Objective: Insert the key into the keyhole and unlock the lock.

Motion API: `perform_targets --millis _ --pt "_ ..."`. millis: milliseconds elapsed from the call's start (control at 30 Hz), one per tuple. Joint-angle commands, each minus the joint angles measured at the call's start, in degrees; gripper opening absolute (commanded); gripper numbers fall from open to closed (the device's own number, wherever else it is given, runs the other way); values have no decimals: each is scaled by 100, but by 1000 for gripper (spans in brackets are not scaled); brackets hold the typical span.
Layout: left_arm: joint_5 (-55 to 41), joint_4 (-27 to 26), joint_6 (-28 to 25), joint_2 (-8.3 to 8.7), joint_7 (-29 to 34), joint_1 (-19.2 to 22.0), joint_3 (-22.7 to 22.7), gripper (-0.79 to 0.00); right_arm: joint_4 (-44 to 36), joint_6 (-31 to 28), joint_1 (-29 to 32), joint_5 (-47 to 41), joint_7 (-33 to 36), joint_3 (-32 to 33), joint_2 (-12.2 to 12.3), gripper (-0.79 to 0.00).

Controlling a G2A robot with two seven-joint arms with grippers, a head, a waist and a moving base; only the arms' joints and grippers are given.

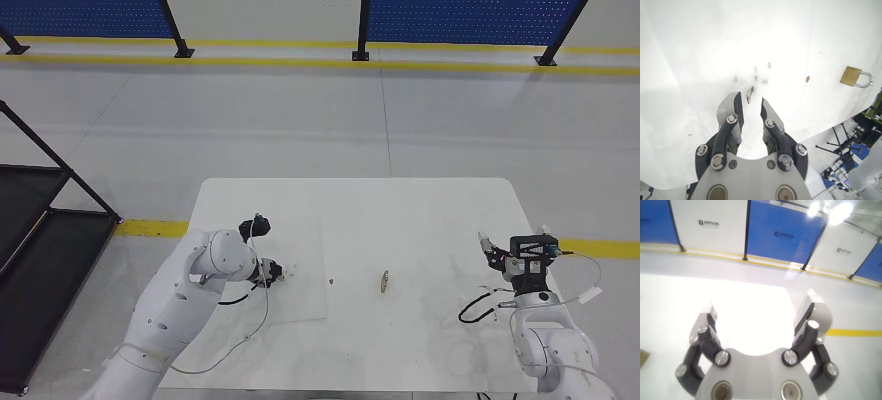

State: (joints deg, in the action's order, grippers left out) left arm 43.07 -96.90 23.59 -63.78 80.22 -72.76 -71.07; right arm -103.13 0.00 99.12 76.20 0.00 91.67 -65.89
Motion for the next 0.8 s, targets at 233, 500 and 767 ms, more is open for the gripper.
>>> perform_targets --millis 233,500,767 --pt "-80 228 -14 -3 -108 121 97 -600 0 0 0 0 0 0 0 0" --pt "-152 321 -54 6 -156 180 138 -674 0 0 0 0 0 0 0 0" --pt "-196 417 -39 12 -218 244 187 -680 0 0 0 0 0 0 0 0"
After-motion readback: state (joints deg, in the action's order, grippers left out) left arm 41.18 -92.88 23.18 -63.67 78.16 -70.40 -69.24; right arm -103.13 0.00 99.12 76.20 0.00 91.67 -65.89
